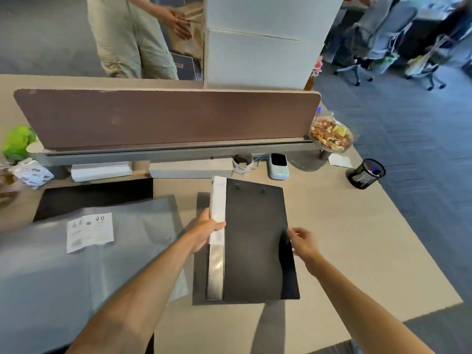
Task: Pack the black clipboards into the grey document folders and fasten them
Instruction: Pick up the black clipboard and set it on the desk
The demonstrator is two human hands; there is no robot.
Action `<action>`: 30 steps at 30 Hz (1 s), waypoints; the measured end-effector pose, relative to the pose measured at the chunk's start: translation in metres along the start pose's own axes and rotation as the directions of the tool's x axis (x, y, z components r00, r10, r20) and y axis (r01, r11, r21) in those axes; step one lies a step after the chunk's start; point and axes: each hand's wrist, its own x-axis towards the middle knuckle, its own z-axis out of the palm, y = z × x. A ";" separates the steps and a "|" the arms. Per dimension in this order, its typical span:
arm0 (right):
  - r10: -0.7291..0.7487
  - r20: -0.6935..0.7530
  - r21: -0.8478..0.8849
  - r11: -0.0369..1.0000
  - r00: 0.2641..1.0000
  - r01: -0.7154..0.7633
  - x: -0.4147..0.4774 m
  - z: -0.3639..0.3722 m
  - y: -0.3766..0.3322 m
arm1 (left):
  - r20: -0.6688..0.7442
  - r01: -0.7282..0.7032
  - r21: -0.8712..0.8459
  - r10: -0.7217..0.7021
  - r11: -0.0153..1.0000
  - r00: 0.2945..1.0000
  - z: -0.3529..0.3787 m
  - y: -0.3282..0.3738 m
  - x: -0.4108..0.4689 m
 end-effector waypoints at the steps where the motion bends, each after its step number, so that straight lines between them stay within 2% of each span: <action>1: 0.011 -0.008 -0.022 1.000 1.000 -0.011 0.000 -0.001 0.006 | 0.009 0.029 0.018 -0.029 0.999 1.000 0.006 -0.007 0.003; 3: 0.038 -0.037 -0.028 0.999 0.999 -0.040 0.005 -0.006 0.016 | -0.001 0.036 0.064 -0.036 0.997 0.999 0.021 -0.014 0.010; 6: 0.045 -0.054 -0.001 0.999 0.998 -0.045 0.016 -0.023 0.019 | -0.091 -0.014 0.250 0.038 0.968 0.995 0.055 -0.004 0.001; 10: 0.056 -0.043 0.102 0.993 0.998 -0.052 0.035 -0.044 0.020 | -0.218 0.053 0.380 0.034 0.923 0.975 0.097 0.005 0.001; 14: 0.041 0.000 0.150 0.988 0.999 -0.040 0.054 -0.067 0.017 | -0.244 0.110 0.453 0.005 0.885 0.970 0.126 0.010 0.000; 16: 0.012 0.030 0.111 0.994 0.999 -0.015 0.060 -0.079 0.013 | -0.274 0.084 0.473 0.055 0.877 0.960 0.137 0.010 0.001; 19: -0.054 0.079 -0.074 0.995 0.995 0.060 0.065 -0.089 0.007 | -0.315 0.077 0.577 0.134 0.813 0.940 0.144 0.004 0.002; 24: -0.136 0.282 -0.182 0.964 0.950 0.192 0.058 -0.065 -0.015 | -0.279 0.023 0.596 0.181 0.803 0.943 0.149 -0.002 -0.026; 30: -0.208 0.523 -0.234 0.897 0.827 0.374 0.020 0.006 -0.044 | -0.352 0.058 0.486 0.135 0.872 0.926 0.105 -0.028 -0.069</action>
